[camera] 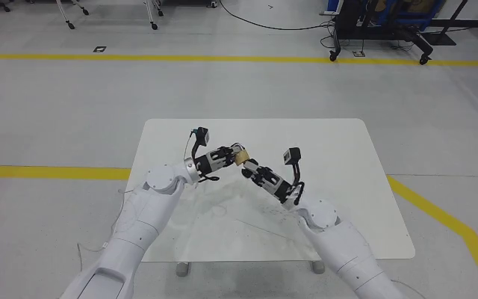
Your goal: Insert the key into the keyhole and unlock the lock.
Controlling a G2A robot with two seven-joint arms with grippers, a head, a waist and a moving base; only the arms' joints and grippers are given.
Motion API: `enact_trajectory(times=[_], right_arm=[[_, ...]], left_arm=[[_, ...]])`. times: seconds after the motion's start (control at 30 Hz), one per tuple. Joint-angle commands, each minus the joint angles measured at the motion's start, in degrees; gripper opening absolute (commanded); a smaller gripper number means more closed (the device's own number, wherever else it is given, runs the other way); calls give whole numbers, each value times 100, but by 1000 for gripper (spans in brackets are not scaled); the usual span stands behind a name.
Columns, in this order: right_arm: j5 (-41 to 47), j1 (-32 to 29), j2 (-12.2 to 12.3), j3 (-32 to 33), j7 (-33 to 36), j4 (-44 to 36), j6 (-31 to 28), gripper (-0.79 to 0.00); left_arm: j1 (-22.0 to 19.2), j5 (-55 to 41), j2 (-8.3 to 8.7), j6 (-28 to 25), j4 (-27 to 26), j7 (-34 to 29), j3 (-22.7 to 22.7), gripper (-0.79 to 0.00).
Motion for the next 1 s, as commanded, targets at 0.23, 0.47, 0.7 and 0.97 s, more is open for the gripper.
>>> enact_trajectory(times=[0.23, 0.47, 0.7, 0.97], right_arm=[[2199, 57, -90, -35, 1300, 327, 578, -785], [3948, 222, -180, -29, 2705, 765, 1644, -785], [4005, 368, -215, 4, 3019, 1039, 1696, -785], [1429, 245, -18, 374, 2061, 696, 116, 0]], left_arm=[[69, 50, 14, -329, -137, -37, -20, -785], [136, -38, 35, -764, -247, -275, -67, -785], [180, -72, 49, -940, -273, -209, -120, -785], [145, 2, 37, -558, -187, 265, -127, -785]])
